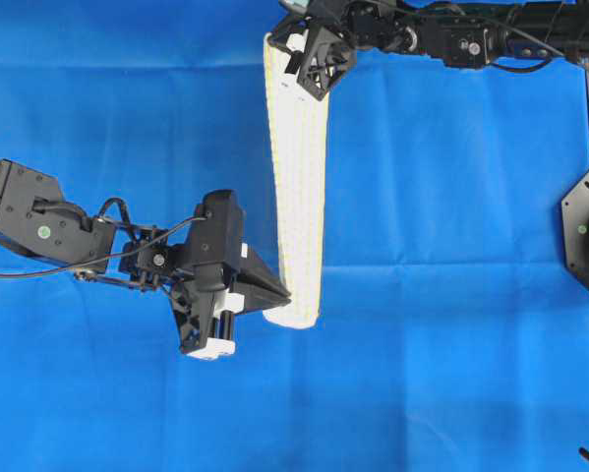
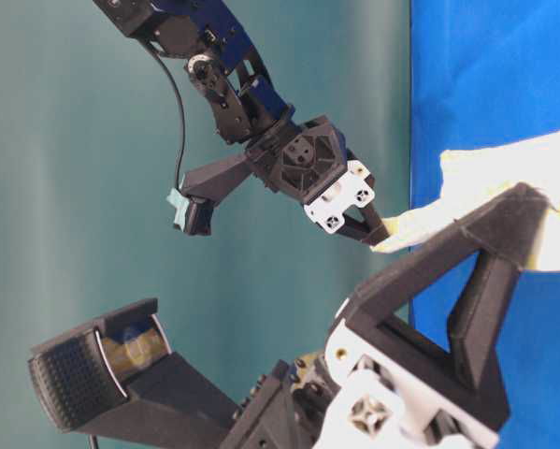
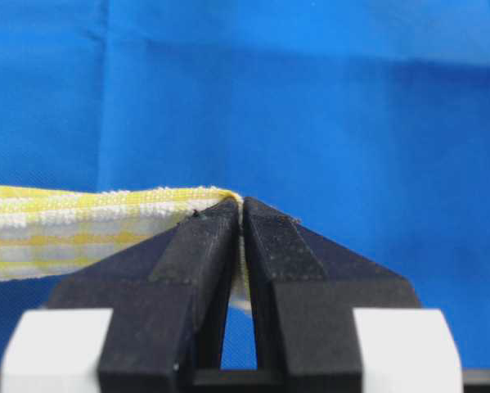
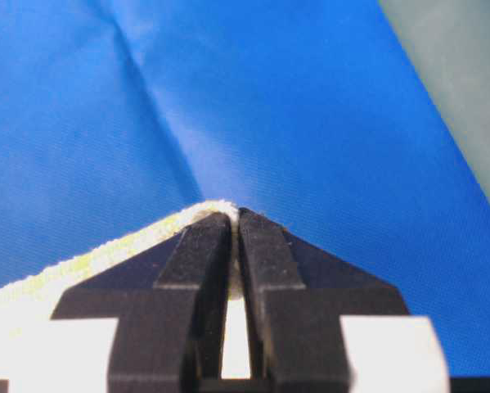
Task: Fold the yellow towel.
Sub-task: 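Lay the strip down vertically, left gripper near, right gripper far, then open both grippers and withdraw them from the strip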
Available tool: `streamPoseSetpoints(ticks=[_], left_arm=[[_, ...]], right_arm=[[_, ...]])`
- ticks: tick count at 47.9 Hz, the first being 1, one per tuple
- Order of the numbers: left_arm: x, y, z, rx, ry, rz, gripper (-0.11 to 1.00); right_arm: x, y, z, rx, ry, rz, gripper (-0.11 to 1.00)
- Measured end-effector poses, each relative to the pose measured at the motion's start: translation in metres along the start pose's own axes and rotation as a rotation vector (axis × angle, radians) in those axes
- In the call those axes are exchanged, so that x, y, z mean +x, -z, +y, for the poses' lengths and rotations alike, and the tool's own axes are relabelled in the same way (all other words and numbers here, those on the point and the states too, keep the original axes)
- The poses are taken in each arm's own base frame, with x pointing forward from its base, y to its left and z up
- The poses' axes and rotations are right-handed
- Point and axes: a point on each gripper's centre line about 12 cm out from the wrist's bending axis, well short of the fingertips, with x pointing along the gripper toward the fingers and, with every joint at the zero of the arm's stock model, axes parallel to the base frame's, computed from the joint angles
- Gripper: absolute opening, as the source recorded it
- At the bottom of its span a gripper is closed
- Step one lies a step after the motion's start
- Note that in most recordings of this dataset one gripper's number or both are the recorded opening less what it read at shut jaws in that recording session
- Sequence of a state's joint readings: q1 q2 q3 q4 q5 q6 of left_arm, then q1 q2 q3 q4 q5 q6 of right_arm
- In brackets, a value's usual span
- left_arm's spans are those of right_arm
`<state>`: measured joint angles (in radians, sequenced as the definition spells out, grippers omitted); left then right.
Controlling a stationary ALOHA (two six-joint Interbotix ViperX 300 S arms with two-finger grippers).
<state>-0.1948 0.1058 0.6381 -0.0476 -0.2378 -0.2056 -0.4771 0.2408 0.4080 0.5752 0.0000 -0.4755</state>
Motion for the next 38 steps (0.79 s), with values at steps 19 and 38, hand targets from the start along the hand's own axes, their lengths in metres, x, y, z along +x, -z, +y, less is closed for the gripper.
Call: streamPoseSetpoints(ticks=[19,38], left_arm=[[-0.003,0.001,-0.005,0.014,0.007,0.017,0.67],[-0.041,-0.030,0.022,0.016,-0.057,-0.019,0.65]], right_arm=[[0.005,-0.005,0.010,-0.036,-0.024,0.002,0.59],[-0.035,-0.013,0.013,-0.062,-0.033,-0.043,0.69]])
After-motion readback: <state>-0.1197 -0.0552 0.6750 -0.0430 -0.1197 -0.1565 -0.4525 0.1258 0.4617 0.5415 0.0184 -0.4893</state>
